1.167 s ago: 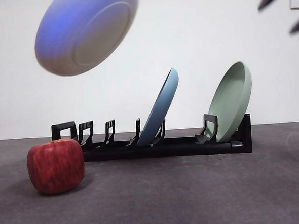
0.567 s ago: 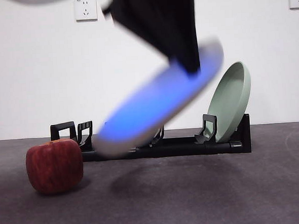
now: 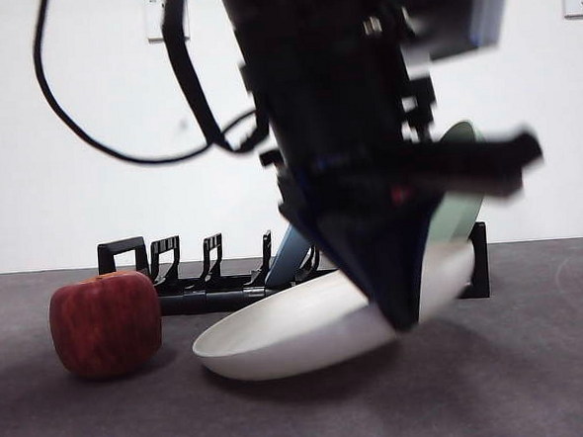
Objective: Take the yellow plate from the plate rack,put the plate on the table,take the apple from the table,put the apple in the plate
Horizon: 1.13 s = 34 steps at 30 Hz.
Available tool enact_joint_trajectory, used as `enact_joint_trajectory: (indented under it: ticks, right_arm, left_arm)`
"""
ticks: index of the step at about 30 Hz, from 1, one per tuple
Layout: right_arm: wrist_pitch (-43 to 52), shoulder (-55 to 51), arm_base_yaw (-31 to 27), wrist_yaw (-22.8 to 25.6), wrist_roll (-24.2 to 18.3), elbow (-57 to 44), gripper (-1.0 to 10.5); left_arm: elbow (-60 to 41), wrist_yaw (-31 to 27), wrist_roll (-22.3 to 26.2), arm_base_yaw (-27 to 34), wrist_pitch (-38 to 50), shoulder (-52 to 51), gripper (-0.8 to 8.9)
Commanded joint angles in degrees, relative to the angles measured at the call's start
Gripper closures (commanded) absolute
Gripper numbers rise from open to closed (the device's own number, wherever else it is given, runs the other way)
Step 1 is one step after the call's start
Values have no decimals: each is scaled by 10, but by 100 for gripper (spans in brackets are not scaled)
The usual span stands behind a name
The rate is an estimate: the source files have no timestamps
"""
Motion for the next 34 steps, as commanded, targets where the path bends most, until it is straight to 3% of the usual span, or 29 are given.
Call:
enact_joint_trajectory:
  ticks: [1, 4, 7, 9, 16, 22, 27, 34]
  right_arm:
    - [2, 0, 1, 0, -2, 1, 599]
    - [1, 0, 1, -1, -2, 1, 599]
    - [1, 0, 2, -2, -2, 1, 599]
    - [1, 0, 5, -1, -2, 1, 599]
    - [6, 11, 40, -1, -2, 1, 599]
    - [49, 34, 101, -1, -3, 1, 599]
    - [85, 60, 165, 5, -14, 1, 599]
    - [118, 113, 279, 83, -67, 3, 595]
  left_arm:
    - [-3, 0, 2, -1, 1, 17, 821]
    - [-3, 1, 2, -1, 4, 18, 795]
    - [-2, -1, 2, 1, 8, 17, 589]
    - [-1, -9, -1, 7, 8, 12, 530]
    - [-1, -40, -33, 22, 16, -47, 530]
    - [-1, -85, -34, 75, 19, -161, 530]
    - [-1, -117, -34, 170, 19, -263, 530]
    - [-1, -117, -34, 332, 13, -390, 531]
